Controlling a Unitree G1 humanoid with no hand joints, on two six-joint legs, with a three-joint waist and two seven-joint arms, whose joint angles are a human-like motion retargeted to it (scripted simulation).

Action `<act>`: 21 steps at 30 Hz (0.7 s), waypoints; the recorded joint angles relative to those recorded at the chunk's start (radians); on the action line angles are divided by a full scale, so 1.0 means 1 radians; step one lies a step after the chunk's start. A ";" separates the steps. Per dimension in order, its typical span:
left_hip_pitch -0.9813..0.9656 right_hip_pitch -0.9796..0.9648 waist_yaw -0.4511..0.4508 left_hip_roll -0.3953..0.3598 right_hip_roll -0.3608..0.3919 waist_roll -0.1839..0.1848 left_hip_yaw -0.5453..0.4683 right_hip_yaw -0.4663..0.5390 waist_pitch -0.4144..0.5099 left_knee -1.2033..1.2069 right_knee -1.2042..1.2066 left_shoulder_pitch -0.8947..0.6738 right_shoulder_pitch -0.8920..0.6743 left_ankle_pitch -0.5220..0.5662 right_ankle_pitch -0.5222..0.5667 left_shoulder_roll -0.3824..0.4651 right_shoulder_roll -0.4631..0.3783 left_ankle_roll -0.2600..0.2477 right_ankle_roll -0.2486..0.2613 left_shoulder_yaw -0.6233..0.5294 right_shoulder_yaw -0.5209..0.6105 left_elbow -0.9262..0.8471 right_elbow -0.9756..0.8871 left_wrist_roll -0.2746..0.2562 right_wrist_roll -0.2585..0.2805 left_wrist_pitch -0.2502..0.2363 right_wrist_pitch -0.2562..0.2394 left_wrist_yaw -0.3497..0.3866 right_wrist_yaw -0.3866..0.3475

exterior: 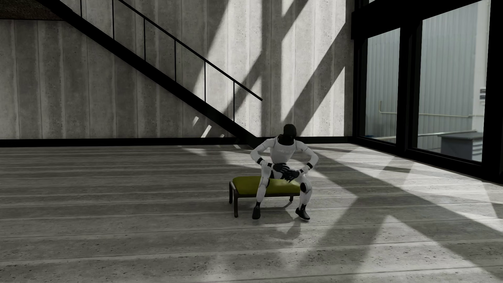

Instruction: Take a seat on the dark yellow chair

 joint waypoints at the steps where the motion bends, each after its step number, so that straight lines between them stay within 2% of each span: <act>1: 0.014 0.014 -0.002 0.000 0.002 -0.002 -0.003 0.000 -0.009 0.015 0.016 0.042 0.015 0.006 0.006 -0.020 0.021 0.000 -0.009 0.048 -0.013 0.024 0.024 0.007 -0.013 0.007 0.014 -0.030 0.030; 5: 0.146 0.147 0.001 0.007 -0.009 0.000 0.014 -0.008 -0.056 0.012 0.015 0.285 0.164 0.049 0.047 -0.177 0.141 0.005 -0.029 0.298 -0.105 0.214 0.187 0.053 -0.087 0.017 0.044 -0.167 0.141; 7: 0.197 0.210 0.004 0.001 -0.011 0.012 0.017 -0.017 -0.078 0.003 0.002 0.408 0.265 0.073 0.068 -0.285 0.222 0.021 -0.034 0.437 -0.200 0.322 0.259 0.064 -0.124 0.034 0.064 -0.198 0.179; 8: 0.220 0.235 0.007 -0.006 -0.012 0.016 0.017 -0.017 -0.091 0.000 -0.003 0.464 0.318 0.083 0.077 -0.348 0.262 0.026 -0.036 0.500 -0.246 0.375 0.294 0.064 -0.131 0.044 0.071 -0.191 0.177; 10: 0.269 0.281 0.009 -0.015 -0.006 0.018 0.026 -0.021 -0.118 -0.014 -0.017 0.566 0.412 0.097 0.093 -0.464 0.358 0.039 -0.050 0.624 -0.325 0.474 0.385 0.021 -0.127 0.070 0.080 -0.125 0.122; 11: 0.289 0.298 0.008 -0.023 -0.006 0.017 0.028 -0.021 -0.133 -0.018 -0.019 0.612 0.452 0.103 0.096 -0.519 0.404 0.043 -0.057 0.677 -0.366 0.516 0.432 -0.016 -0.113 0.089 0.090 -0.069 0.082; 12: 0.310 0.312 0.007 -0.030 -0.005 0.014 0.033 -0.021 -0.147 -0.021 -0.018 0.653 0.489 0.104 0.097 -0.564 0.448 0.050 -0.065 0.721 -0.398 0.551 0.474 -0.063 -0.091 0.120 0.113 -0.049 0.041; 14: 0.353 0.341 0.005 -0.035 0.002 0.004 0.043 -0.023 -0.178 -0.023 -0.012 0.718 0.545 0.098 0.090 -0.614 0.528 0.064 -0.089 0.784 -0.438 0.644 0.592 -0.181 0.001 0.145 0.149 -0.081 -0.003; 15: 0.366 0.352 0.005 -0.038 0.005 0.001 0.043 -0.024 -0.198 -0.021 -0.008 0.749 0.567 0.101 0.082 -0.620 0.558 0.063 -0.099 0.806 -0.456 0.708 0.666 -0.193 0.028 0.145 0.145 -0.097 -0.024; 16: 0.378 0.356 0.003 -0.045 0.008 -0.002 0.044 -0.021 -0.215 -0.021 -0.002 0.771 0.581 0.101 0.083 -0.617 0.578 0.069 -0.103 0.819 -0.469 0.779 0.744 -0.187 0.034 0.173 0.166 -0.136 -0.011; 17: 0.391 0.362 0.002 -0.051 0.012 -0.007 0.045 -0.020 -0.231 -0.021 0.003 0.789 0.589 0.100 0.080 -0.607 0.591 0.073 -0.111 0.828 -0.474 0.862 0.835 -0.194 0.041 0.201 0.200 -0.230 0.033; 18: 0.400 0.366 0.000 -0.056 0.017 -0.009 0.045 -0.019 -0.246 -0.021 0.006 0.808 0.592 0.099 0.078 -0.595 0.592 0.077 -0.120 0.835 -0.474 0.946 0.934 -0.183 0.034 0.222 0.240 -0.344 0.134; 19: 0.407 0.368 -0.001 -0.062 0.023 -0.011 0.049 -0.021 -0.259 -0.021 0.009 0.835 0.594 0.099 0.075 -0.585 0.592 0.084 -0.129 0.834 -0.464 1.015 1.028 -0.139 -0.011 0.230 0.261 -0.423 0.214; 20: 0.414 0.370 -0.003 -0.067 0.027 -0.012 0.048 -0.022 -0.269 -0.022 0.011 0.870 0.600 0.100 0.076 -0.582 0.593 0.088 -0.136 0.840 -0.448 1.064 1.103 -0.088 -0.079 0.236 0.277 -0.504 0.314; 21: 0.417 0.369 -0.005 -0.071 0.031 -0.010 0.047 -0.022 -0.278 -0.022 0.010 0.909 0.612 0.099 0.077 -0.587 0.596 0.089 -0.139 0.855 -0.435 1.101 1.162 -0.031 -0.144 0.217 0.264 -0.540 0.371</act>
